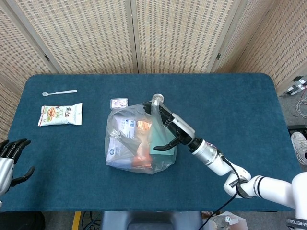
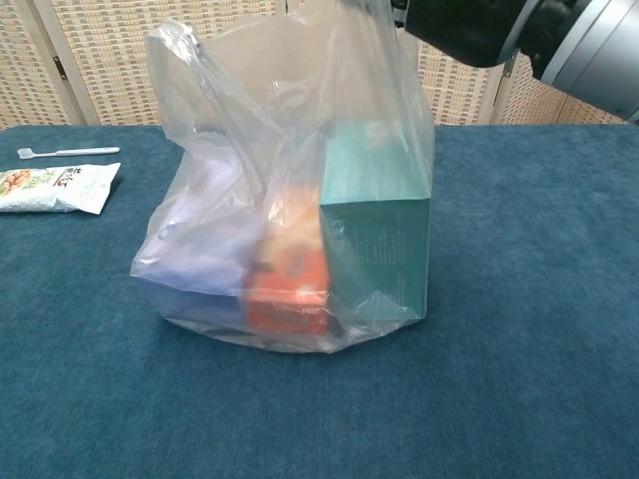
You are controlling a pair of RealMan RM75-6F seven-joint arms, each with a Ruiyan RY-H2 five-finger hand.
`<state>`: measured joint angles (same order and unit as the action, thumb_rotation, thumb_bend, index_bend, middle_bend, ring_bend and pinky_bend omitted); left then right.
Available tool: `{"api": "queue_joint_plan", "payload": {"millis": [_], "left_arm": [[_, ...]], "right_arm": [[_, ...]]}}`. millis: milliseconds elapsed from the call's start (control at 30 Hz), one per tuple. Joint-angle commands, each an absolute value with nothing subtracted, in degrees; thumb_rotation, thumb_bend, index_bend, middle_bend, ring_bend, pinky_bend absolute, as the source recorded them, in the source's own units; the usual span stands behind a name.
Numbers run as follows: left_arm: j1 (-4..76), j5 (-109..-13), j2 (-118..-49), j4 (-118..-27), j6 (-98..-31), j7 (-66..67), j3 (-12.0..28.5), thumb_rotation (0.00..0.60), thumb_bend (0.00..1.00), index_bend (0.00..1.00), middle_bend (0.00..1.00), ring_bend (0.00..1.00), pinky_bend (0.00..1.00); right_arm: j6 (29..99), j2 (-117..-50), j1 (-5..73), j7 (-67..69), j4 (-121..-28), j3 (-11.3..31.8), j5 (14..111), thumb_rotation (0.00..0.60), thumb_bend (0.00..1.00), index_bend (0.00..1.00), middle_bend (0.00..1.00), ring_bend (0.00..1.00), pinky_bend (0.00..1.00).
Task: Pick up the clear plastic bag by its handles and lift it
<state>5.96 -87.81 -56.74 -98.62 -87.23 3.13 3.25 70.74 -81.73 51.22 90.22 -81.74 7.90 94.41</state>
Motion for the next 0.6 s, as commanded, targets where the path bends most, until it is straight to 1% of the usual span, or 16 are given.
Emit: {"api": "queue_joint_plan", "payload": {"millis": [33,100,167,233,333,467,600], "left_arm": [[5.8,-87.8,-56.6,-98.6,-87.4,3.0,3.2,0.600,0.25,0.17,0.15,0.16,0.07],[5.7,-87.8,-56.6,-98.6,-87.5,3.0,3.1,0.600,0.25,0.17,0.15,0.16,0.07],[5.6,-87.9,-56.6,-98.6,-87.5,3.1,3.1,0.600,0.25,0.17,0.15,0.16,0.07],[5.6,-87.9,-56.7,-98.6,-87.5,3.1,3.1,0.600,0.24,0.17,0.15,0.16,0.07],[5.8,-87.9,-56.6,-98.7,-87.3,3.2,3.2,0.600,0.25,0.17,0.15,0.16,0.07],[6.3,-88.1,-56.0,-98.7,-86.6,2.7,3.2,0.600,0.25,0.17,0.15,0.16,0.07],[7.3,-88.1,-54.5,-98.8,-85.2,1.3,3.6,0.600,0.24,0.17,0.15,0.16,0.07]], "right_arm": [[68.0,-80.6,53.2,95.8,-82.3,7.8,94.7,0.600,0.00,0.00,0.07,0.00,0.00],[67.0,-80.1,53.6,97.6,-82.5,7.5,94.7,0.600,0.00,0.00,0.10,0.00,0.00],[65.8,-79.2,54.1,100.3,-82.9,7.2,94.7,0.600,0.00,0.00,0.12,0.00,0.00],[65.1,-78.9,54.4,100.3,-82.5,7.2,94.4,0.600,0.00,0.00,0.13,0.00,0.00],[65.0,-79.0,54.5,99.9,-82.4,8.0,93.3,0.600,0.00,0.01,0.18,0.00,0.00],[64.9,-79.1,54.1,102.1,-82.4,8.5,91.9,0.600,0.00,0.07,0.24,0.01,0.00],[65.1,-78.7,52.6,105.9,-83.7,8.8,89.7,0.600,0.00,0.17,0.32,0.09,0.07]]}}
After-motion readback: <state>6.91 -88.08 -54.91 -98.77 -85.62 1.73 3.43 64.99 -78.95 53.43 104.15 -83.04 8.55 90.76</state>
